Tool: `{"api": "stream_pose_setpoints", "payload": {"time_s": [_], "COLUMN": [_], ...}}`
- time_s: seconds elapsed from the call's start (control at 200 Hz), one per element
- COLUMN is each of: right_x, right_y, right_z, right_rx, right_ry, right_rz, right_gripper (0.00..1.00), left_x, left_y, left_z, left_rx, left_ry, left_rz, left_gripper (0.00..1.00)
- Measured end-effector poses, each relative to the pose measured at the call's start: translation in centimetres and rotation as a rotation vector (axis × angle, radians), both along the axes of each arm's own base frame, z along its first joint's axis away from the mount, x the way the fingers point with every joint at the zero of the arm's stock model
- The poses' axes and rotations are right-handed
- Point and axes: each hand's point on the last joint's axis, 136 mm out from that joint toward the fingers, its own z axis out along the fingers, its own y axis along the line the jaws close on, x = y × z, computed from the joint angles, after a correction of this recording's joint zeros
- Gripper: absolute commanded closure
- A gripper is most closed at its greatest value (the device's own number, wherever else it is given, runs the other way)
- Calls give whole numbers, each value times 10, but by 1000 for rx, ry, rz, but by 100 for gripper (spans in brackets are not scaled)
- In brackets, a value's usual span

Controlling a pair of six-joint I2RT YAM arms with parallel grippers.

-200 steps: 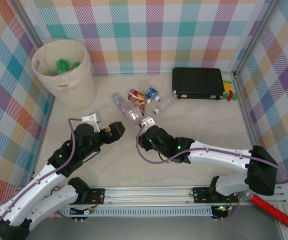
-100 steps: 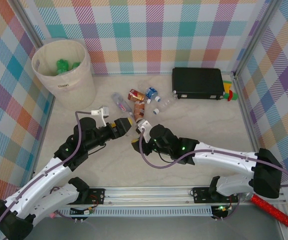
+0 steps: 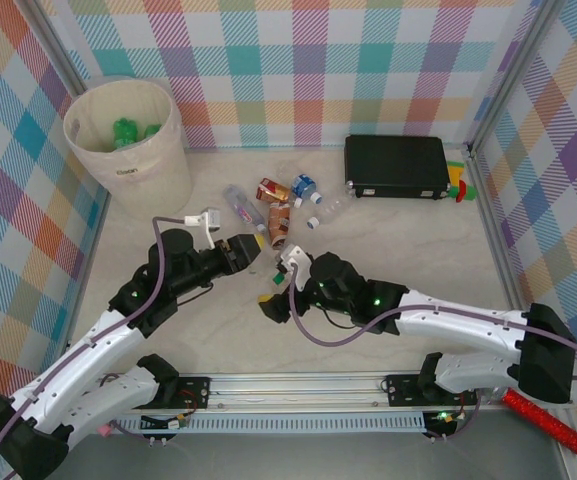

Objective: Put the plastic bottles in the bin

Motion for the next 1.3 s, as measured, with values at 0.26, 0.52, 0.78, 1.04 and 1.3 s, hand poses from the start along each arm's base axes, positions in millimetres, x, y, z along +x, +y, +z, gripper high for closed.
{"api": "stream_pose_setpoints", "payload": {"time_s": [0.26,0.52,0.78,1.04,1.3], "right_x": [2,3,0,-1,-3], "right_y": [-28,-50,-56,-58,-59], "right_z": [-15,-24,-1,3,9], "right_rx": [18,61,170,185,207], "right_ry": [-60,-94,-99,-100,-100], "right_rz": [-71,-128,-145,-147,-142], "right_gripper": [1,1,1,1,1], "left_x": [25,72,129,183,238], "left_y": [40,131,228,304,341], "left_z": [49,100,159,169,181], "left_rx": [139,345,464,357,325], "left_ry": [-78,-124,-135,-98,-109], "left_rz": [174,537,903,1174,1280], "left_gripper": [50,55,55,53,53]}}
